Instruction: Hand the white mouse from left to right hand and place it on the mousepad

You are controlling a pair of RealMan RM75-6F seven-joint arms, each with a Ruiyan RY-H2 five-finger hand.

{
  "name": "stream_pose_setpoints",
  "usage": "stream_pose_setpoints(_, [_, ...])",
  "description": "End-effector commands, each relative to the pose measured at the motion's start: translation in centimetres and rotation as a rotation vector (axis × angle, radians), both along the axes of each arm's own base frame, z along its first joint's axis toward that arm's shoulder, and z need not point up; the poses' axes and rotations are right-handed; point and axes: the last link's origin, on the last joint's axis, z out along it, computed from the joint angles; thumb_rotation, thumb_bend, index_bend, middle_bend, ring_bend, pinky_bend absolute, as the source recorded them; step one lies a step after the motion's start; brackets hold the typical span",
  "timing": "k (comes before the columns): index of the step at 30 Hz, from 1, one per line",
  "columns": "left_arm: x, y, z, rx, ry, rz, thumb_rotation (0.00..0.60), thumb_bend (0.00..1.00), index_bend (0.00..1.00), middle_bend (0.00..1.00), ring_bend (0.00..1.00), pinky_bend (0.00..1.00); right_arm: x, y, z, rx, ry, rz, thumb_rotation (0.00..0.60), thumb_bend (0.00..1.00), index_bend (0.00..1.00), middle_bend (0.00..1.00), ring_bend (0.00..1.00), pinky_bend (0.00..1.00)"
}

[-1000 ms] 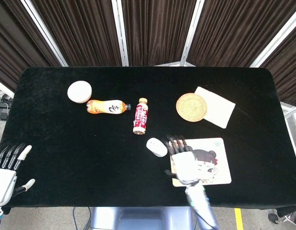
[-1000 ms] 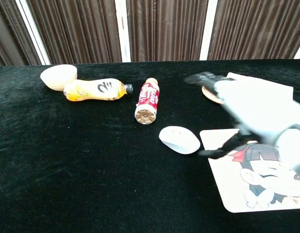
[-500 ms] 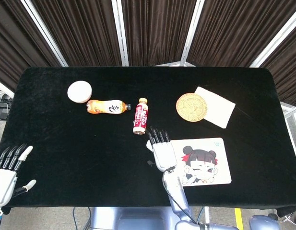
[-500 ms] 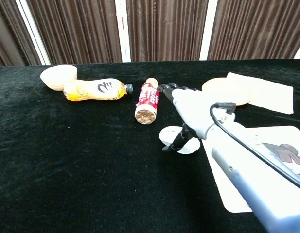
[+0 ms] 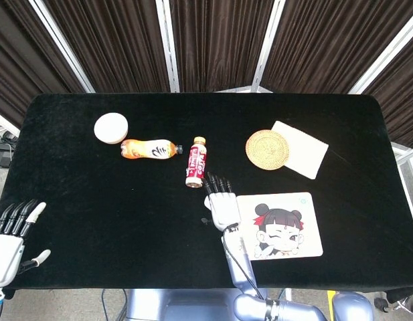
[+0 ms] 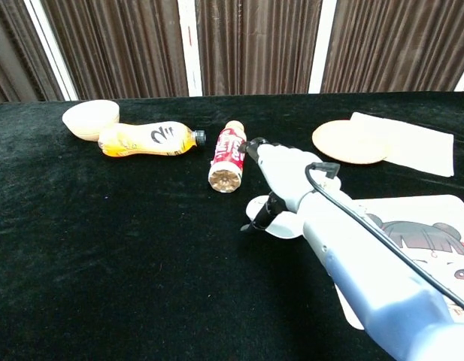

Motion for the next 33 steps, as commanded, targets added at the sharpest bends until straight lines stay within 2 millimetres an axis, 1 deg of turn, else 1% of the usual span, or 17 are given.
stream_pose_setpoints(1, [-0.1, 0.1, 0.0, -0.003, -0.001, 0.005, 0.6, 0.09, 0.0, 0.0, 0.0, 0.0, 0.1, -0.5, -0.6, 0.01, -0.001, -0.012, 0.6, 0.09, 0.1, 0.0, 0.0, 0.0])
stream_pose_setpoints(6, [-0.2, 0.3, 0.0, -0.015, -0.003, 0.007, 0.6, 0.09, 0.0, 0.0, 0.0, 0.0, -0.4, -1.1, -1.3, 0.011, 0.019, -0.029, 0.6, 0.09, 0.11, 0.0, 0.0, 0.0])
stream_pose_setpoints(11, [-0.2, 0.3, 0.0, -0.021, -0.007, 0.006, 0.6, 0.09, 0.0, 0.0, 0.0, 0.0, -1.4, -1.7, -1.4, -0.012, 0.048, -0.052, 0.6, 0.13, 0.23, 0.0, 0.0, 0.0])
stream_pose_setpoints(17, [-0.2, 0.2, -0.2, -0.046, -0.014, 0.01, 0.6, 0.09, 0.0, 0.0, 0.0, 0.0, -2.6, -2.3, -1.3, -0.037, 0.063, -0.089, 0.6, 0.14, 0.31, 0.03, 0.0, 0.0])
stream_pose_setpoints(33, [0.3, 0.0, -0.2, -0.049, -0.028, -0.016, 0.6, 0.09, 0.0, 0.0, 0.0, 0.0, -3.7, -2.7, -0.6, -0.066, 0.14, -0.143, 0.6, 0.14, 0.32, 0.05, 0.0, 0.0])
